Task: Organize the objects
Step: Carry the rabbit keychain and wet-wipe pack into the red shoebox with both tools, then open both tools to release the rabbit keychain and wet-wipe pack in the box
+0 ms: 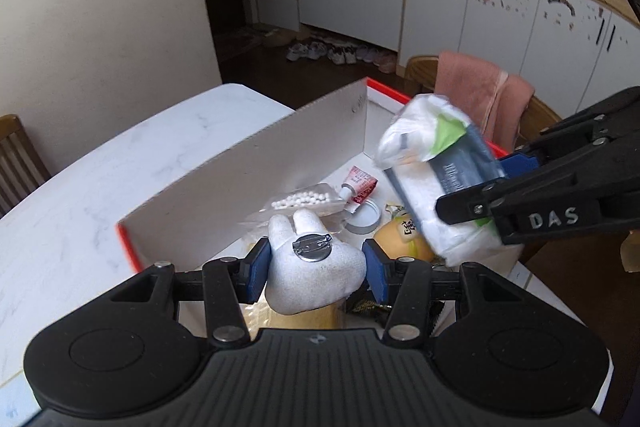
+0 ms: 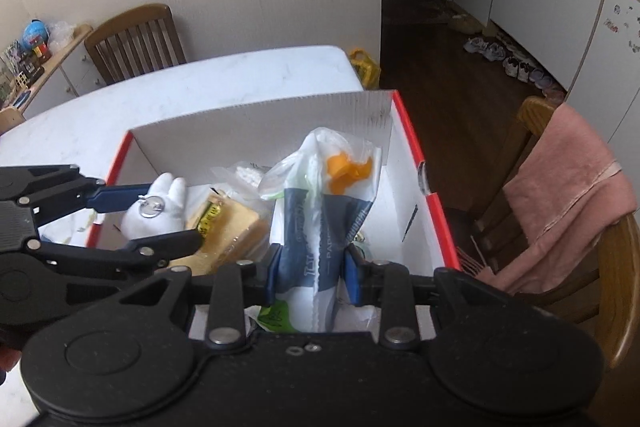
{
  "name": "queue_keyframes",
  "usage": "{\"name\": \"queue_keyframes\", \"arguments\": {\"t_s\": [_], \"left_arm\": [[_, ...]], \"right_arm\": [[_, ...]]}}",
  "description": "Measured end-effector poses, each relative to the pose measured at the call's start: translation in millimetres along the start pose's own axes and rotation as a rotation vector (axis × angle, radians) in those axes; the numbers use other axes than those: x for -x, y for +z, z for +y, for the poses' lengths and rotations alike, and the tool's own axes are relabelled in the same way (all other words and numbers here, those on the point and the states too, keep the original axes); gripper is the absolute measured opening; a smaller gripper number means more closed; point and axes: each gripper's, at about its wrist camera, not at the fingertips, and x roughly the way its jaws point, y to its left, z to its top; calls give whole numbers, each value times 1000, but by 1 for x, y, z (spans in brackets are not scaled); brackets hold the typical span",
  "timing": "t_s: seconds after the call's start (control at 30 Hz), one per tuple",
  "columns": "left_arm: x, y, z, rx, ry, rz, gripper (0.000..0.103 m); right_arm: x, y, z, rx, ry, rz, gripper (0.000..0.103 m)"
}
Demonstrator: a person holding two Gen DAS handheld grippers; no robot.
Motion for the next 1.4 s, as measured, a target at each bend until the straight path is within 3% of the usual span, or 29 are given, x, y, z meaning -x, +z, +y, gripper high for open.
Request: {"name": "queue_keyframes", "arguments": {"t_s": [0.3,0.73,0.87,1.0,1.1,1.4], "left_arm": [[-32,2,-9,-45,-53,65,48],[-56,-4,-6,-26,-85,156,49],[-63,-2,-7,-33,-92,196,52],[-63,-2,-13,-63,-93,217,65],[-64,-3,-17,-93,-79,221,66],[-53,-4,-18,-71,-58,197,66]], "right_arm": [[-29,12,-7,38,-5,36,31],[-49,24,-14,43,8,66,36],[-46,25,-18,36,12,62,42],[-42,23,-20,38,6,51,56],[-37,22,-23,37,6,37,62],[-14,17,-25,41,7,0,64]]}}
